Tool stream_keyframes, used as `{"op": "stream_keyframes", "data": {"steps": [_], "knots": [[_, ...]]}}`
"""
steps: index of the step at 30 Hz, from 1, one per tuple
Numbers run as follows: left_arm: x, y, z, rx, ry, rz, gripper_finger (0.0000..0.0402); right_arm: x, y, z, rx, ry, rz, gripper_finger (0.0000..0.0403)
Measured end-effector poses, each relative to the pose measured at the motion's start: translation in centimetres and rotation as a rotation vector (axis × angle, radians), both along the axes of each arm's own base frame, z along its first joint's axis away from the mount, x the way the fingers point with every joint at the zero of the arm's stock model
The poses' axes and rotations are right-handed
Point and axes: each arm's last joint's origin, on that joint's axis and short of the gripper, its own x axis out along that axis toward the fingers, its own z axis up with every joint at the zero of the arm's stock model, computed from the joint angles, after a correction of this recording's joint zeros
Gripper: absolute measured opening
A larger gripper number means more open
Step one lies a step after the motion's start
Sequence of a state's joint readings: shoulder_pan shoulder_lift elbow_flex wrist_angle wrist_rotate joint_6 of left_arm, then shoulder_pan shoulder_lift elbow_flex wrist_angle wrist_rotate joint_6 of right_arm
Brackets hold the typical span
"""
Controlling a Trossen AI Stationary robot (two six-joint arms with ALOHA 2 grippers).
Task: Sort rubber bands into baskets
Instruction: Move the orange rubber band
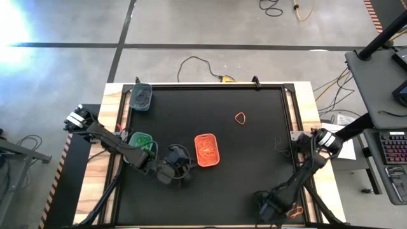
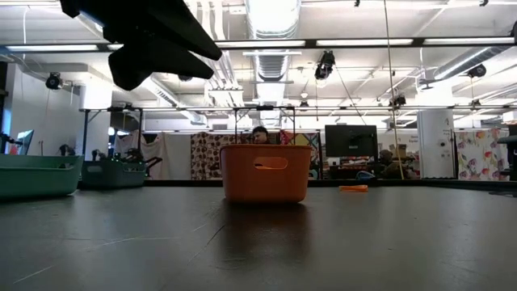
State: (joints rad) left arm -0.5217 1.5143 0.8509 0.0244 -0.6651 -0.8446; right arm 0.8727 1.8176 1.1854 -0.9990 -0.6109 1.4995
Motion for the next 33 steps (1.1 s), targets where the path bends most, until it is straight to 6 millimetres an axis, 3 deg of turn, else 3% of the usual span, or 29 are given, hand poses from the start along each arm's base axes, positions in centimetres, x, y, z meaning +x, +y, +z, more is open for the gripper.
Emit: {"op": "stream_keyframes", "data": {"steps": [7, 16, 33], "knots": [[0.0, 0.0, 0.0, 0.007, 0.002, -0.005, 0.0116, -0.3, 2.8, -2.5, 0.087, -0.038, 0.013, 0.027], [0.0, 0.0, 0.0, 0.009, 0.006, -0.005, 0.0116, -0.7, 3.2, -4.1, 0.103, 0.027, 0.066, 0.0225], [0.0, 0.1, 0.1, 0.023, 0.001, -0.002, 0.0117, -1.1, 2.7, -4.0, 0.039, 0.032, 0.1, 0.0033]]}}
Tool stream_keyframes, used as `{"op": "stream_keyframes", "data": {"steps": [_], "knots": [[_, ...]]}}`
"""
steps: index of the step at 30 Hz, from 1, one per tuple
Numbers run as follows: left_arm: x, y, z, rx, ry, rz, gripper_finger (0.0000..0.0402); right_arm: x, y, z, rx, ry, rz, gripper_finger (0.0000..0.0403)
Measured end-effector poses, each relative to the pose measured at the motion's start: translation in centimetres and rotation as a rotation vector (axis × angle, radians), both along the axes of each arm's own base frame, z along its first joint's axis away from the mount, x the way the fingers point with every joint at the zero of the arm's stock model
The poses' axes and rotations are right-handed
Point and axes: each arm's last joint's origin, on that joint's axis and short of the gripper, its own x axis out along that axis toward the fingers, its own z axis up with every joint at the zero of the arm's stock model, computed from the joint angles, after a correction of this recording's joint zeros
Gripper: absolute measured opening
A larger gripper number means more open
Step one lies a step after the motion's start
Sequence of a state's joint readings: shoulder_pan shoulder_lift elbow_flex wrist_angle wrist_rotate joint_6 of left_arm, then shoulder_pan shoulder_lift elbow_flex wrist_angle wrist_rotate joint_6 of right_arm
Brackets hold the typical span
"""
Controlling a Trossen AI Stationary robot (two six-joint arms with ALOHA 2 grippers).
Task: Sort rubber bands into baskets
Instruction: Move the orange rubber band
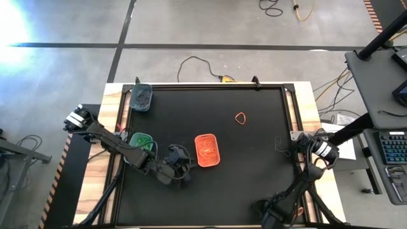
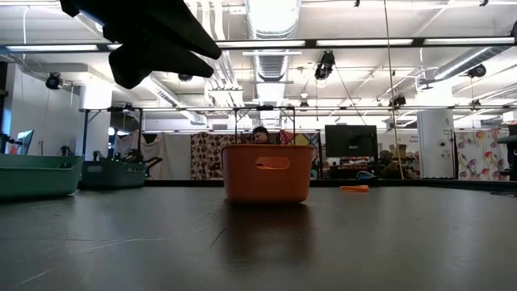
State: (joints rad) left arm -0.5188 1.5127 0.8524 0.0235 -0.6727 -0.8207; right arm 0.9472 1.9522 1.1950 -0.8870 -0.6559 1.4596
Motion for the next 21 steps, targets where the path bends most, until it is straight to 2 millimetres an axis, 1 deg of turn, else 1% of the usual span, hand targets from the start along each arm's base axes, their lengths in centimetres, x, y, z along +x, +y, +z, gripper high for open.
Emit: {"op": "stream_keyframes", "data": {"steps": [2, 5, 8, 11, 15, 18, 21], "knots": [[0.0, 0.1, 0.0, -0.001, -0.002, 0.003, 0.0117, 0.3, 0.0, 0.5, -0.025, -0.024, 0.004, 0.0016], [0.1, 0.1, 0.1, -0.005, -0.01, 0.004, 0.0117, 1.1, -0.5, 1.2, -0.08, -0.055, 0.022, 0.0013], [0.1, 0.1, 0.1, 0.012, -0.007, -0.006, 0.0117, 2.5, -1.4, 2.2, -0.146, -0.104, 0.041, 0.0012], [0.1, 0.1, 0.2, 0.045, 0.002, -0.025, 0.0117, 4.8, -2.4, 3.6, -0.184, -0.191, 0.061, 0.0012], [-0.2, 0.2, 0.8, 0.06, -0.002, -0.044, 0.0117, 8.7, -4.5, 5.3, -0.229, -0.366, 0.079, 0.0012], [-0.9, 0.6, 1.6, 0.064, 0.008, -0.045, 0.0117, 11.3, -6.5, 6.4, -0.26, -0.461, 0.09, 0.0012], [-2.1, 1.2, 2.7, 0.063, 0.026, -0.042, 0.0117, 13.4, -8.3, 7.3, -0.27, -0.53, 0.13, 0.0012]]}}
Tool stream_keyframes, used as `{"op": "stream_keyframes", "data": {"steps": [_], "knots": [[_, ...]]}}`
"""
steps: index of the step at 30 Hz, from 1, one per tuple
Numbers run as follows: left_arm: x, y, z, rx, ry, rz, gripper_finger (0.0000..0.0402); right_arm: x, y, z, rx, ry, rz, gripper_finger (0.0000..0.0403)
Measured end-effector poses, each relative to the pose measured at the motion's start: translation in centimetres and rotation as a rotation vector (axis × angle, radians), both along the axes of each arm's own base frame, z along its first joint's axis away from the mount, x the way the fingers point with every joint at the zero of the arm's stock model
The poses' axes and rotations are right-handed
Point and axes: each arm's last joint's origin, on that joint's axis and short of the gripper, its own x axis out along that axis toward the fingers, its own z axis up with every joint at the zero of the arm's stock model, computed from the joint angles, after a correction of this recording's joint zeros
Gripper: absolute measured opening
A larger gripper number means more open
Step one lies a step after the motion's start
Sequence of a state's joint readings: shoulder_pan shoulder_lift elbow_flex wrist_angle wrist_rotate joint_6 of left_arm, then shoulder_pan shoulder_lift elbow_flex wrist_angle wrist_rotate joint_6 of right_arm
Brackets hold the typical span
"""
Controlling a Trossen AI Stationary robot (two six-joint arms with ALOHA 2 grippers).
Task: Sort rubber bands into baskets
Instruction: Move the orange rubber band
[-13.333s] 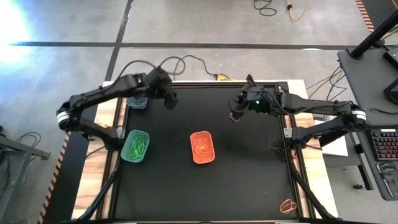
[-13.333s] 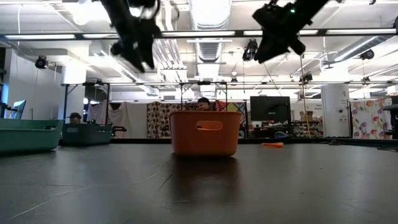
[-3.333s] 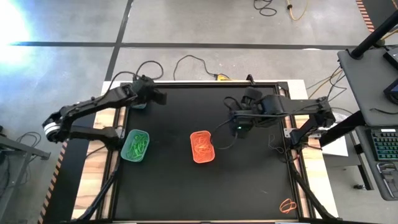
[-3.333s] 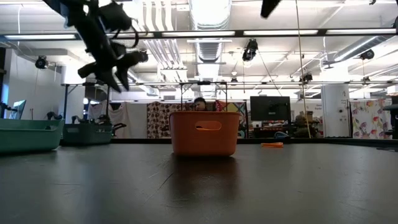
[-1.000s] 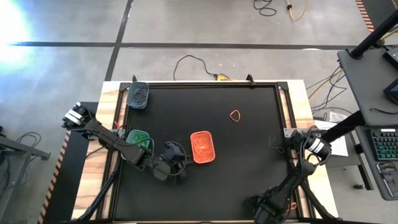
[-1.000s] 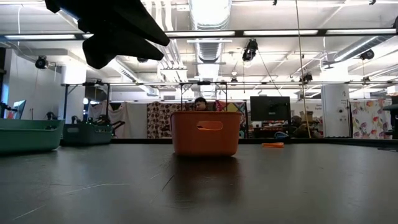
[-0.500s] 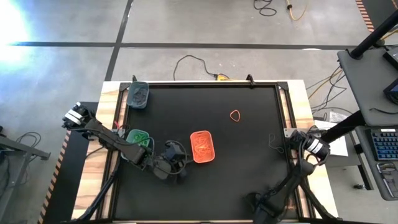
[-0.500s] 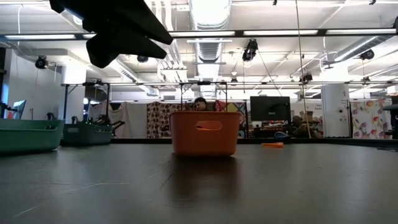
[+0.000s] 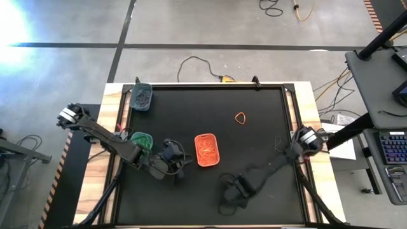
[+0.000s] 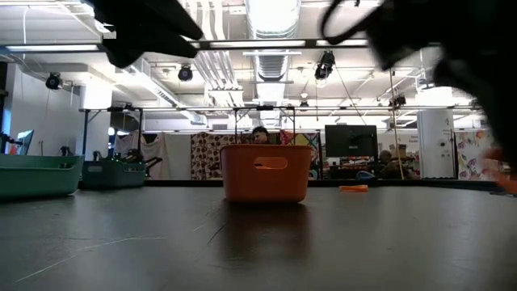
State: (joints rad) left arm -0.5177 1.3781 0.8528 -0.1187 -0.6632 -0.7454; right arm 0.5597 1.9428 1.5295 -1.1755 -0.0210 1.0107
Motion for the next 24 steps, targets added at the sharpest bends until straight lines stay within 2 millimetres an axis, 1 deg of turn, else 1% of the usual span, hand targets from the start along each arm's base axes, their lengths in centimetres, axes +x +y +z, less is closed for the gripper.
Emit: {"op": "stream_keyframes", "data": {"steps": [5, 9, 11, 13, 16, 18, 21, 23, 24], "knots": [[-1.9, 0.7, 1.5, -0.046, 0.012, 0.023, 0.0116, 2.3, -3.0, 0.9, -0.004, -0.044, 0.08, 0.0012], [-2.6, 0.3, 1.9, -0.092, -0.002, 0.016, 0.0116, 3.3, -4.9, 2.2, -0.002, -0.101, 0.152, 0.0012], [-2.9, -0.2, 1.9, -0.108, -0.005, 0.005, 0.0116, 3.3, -6.0, 2.9, -0.042, -0.128, 0.182, 0.0012], [-3.0, -0.6, 1.8, -0.121, -0.003, -0.001, 0.0116, 3.0, -7.3, 3.2, -0.117, -0.135, 0.189, 0.0012], [-3.0, -1.1, 1.3, -0.13, 0.01, -0.004, 0.0116, 2.5, -10.0, 3.4, -0.239, -0.143, 0.16, 0.0012], [-2.8, -1.3, 1.0, -0.125, 0.018, -0.006, 0.0116, 2.3, -12.0, 3.5, -0.286, -0.148, 0.143, 0.0012], [-2.6, -1.4, 0.6, -0.118, 0.031, -0.003, 0.0116, 2.1, -15.2, 3.3, -0.294, -0.153, 0.108, 0.0012], [-2.6, -1.5, 0.5, -0.115, 0.035, -0.002, 0.0116, 2.2, -17.1, 2.8, -0.238, -0.179, 0.09, 0.0012], [-2.5, -1.5, 0.4, -0.115, 0.035, -0.002, 0.0116, 2.2, -18.0, 2.6, -0.178, -0.197, 0.088, 0.0012]]}}
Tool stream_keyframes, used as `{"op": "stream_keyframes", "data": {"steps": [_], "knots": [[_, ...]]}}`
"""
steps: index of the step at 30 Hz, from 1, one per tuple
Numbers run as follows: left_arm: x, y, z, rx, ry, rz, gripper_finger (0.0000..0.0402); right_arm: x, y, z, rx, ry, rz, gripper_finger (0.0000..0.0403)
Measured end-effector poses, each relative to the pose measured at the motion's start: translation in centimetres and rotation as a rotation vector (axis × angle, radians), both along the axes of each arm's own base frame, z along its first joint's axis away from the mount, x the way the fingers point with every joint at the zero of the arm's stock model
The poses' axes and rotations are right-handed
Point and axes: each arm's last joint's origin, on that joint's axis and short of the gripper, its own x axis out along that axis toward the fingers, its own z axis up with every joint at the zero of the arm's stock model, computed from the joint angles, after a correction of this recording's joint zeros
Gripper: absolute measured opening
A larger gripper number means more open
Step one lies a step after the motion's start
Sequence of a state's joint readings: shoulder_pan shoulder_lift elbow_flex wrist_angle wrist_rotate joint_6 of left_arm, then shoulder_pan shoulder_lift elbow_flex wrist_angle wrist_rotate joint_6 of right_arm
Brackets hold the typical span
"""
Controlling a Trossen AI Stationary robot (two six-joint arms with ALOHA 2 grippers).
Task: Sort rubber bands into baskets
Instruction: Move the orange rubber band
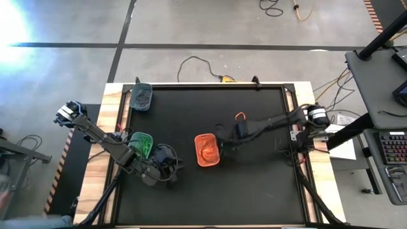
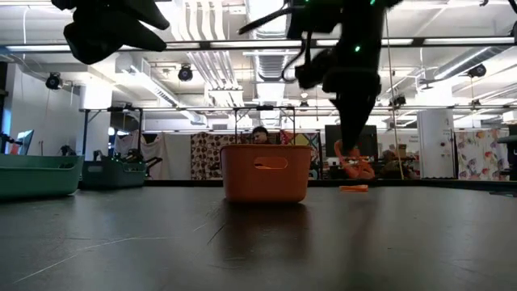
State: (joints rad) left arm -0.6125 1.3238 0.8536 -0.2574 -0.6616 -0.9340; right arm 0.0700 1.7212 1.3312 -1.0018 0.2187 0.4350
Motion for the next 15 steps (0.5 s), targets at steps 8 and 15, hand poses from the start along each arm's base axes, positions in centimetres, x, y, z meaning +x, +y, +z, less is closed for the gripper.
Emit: {"op": "stream_keyframes", "data": {"steps": [8, 15], "knots": [[0.0, 0.0, 0.0, 0.008, 0.002, 0.003, 0.0116, -1.2, -5.3, -3.4, 0.249, -0.015, -0.174, 0.0013], [-0.1, 0.1, -0.2, 0.027, 0.018, -0.001, 0.0116, -2.4, -5.6, -3.9, 0.258, 0.056, -0.216, 0.0068]]}}
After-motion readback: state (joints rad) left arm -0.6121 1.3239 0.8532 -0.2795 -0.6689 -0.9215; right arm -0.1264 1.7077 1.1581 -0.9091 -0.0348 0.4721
